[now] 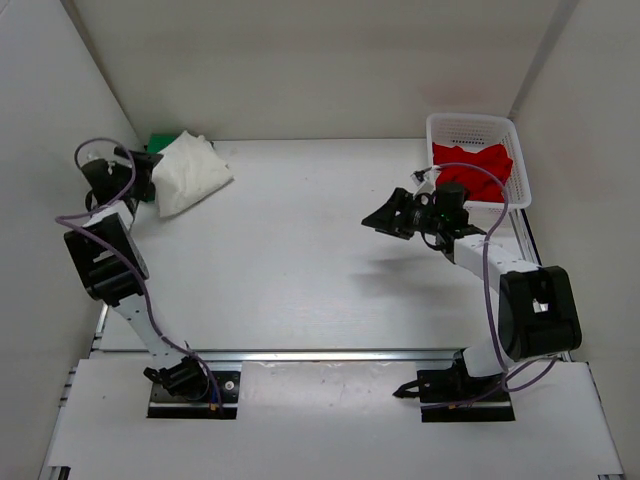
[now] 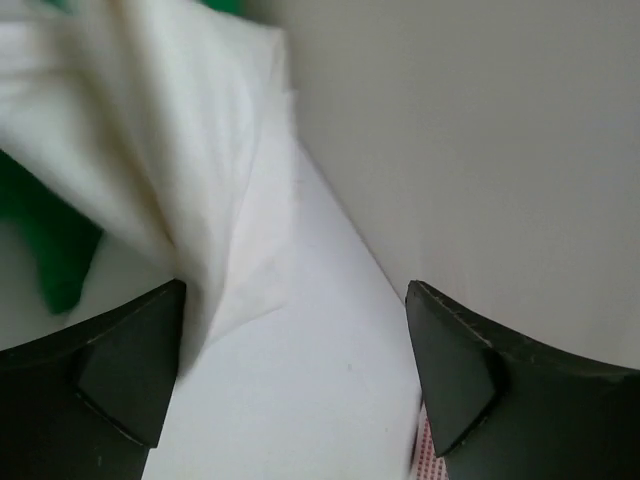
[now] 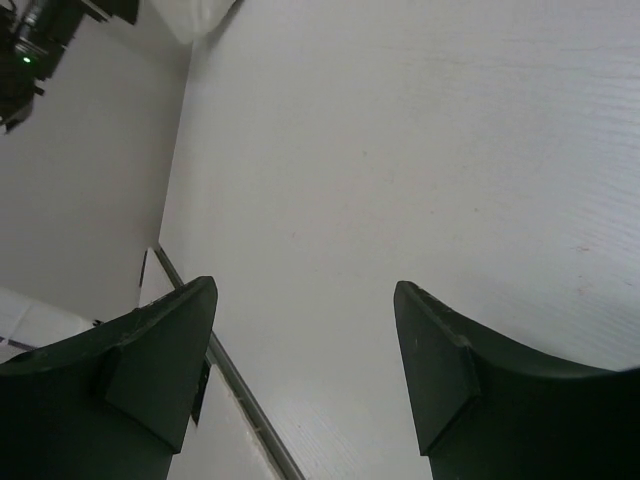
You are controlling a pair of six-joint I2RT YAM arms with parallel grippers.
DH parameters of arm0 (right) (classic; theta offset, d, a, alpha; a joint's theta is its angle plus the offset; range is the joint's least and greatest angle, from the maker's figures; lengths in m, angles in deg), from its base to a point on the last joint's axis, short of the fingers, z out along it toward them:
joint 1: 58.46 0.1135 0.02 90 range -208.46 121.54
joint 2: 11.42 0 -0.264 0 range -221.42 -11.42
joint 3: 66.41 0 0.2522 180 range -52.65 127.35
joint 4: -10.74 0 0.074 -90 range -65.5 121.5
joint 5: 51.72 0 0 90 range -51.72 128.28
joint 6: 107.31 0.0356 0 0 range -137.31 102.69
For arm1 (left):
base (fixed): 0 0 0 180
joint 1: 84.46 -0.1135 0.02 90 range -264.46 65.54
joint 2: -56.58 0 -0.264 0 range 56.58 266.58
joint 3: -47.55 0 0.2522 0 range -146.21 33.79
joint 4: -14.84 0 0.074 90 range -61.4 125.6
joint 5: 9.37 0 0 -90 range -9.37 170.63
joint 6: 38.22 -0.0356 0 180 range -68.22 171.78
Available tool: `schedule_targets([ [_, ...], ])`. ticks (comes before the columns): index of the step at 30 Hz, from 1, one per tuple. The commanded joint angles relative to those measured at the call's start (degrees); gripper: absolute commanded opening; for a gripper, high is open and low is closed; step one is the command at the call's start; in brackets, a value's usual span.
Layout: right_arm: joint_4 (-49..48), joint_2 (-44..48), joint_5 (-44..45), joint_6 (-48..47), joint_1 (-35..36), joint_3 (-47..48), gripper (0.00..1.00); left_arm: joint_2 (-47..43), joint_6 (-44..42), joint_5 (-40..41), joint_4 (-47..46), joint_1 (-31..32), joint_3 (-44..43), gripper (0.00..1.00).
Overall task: Fold and stack the t-shirts
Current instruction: Put the neatly folded tshirt into the corner of the board with the left arm
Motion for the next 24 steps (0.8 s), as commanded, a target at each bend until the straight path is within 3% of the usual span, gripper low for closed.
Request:
schedule_targets([
  [1, -1.47, 0.17, -1.87, -1.46, 2.38, 2.37, 0.70, -4.82, 6.49, -0.18, -8.32, 0.07, 9.96, 0.98],
  [6, -0.32, 1.32, -0.11, -3.04, 3.97, 2.11, 0.71, -12.98, 8.25, 4.38, -9.20, -3.02, 22.62, 0.98],
  [12, 1.61, 2.72, 2.43, -4.18, 5.11, 1.92, 0.70, -21.60, 8.16, 9.83, -7.18, -5.47, 30.62, 0.99],
  [13, 3.09, 2.99, 3.75, -4.79, 5.20, 1.93, 0.67, -23.09, 8.34, 10.18, -7.27, -6.35, 31.43, 0.98],
  [16, 5.48, 4.56, 8.75, -6.46, 6.16, 3.41, 0.48, -27.31, 7.20, 12.73, -6.13, -6.27, 35.12, 0.98],
  [18, 10.55, 4.74, 17.16, -8.04, 7.56, 5.77, 0.09, -29.16, 3.09, 13.96, -3.59, -2.25, 34.25, 0.99],
  [19, 12.06, 4.83, 20.34, -10.92, 9.14, 8.06, 0.02, -30.30, 0.28, 15.71, -1.92, -0.74, 33.29, 0.99],
  [21, 18.38, 4.66, 33.06, -13.57, 11.43, 11.57, 0.00, -32.50, -3.24, 18.34, 0.11, 8.01, 31.62, 0.99],
  [23, 18.24, 5.18, 35.57, -13.77, 11.27, 13.26, 0.02, -35.22, -6.77, 20.37, -0.15, 16.61, 30.65, 0.98],
  [24, 15.44, 5.97, 30.96, -12.72, 8.91, 12.57, 0.07, -36.19, -9.48, 21.08, 2.03, 22.76, 29.16, 0.99],
])
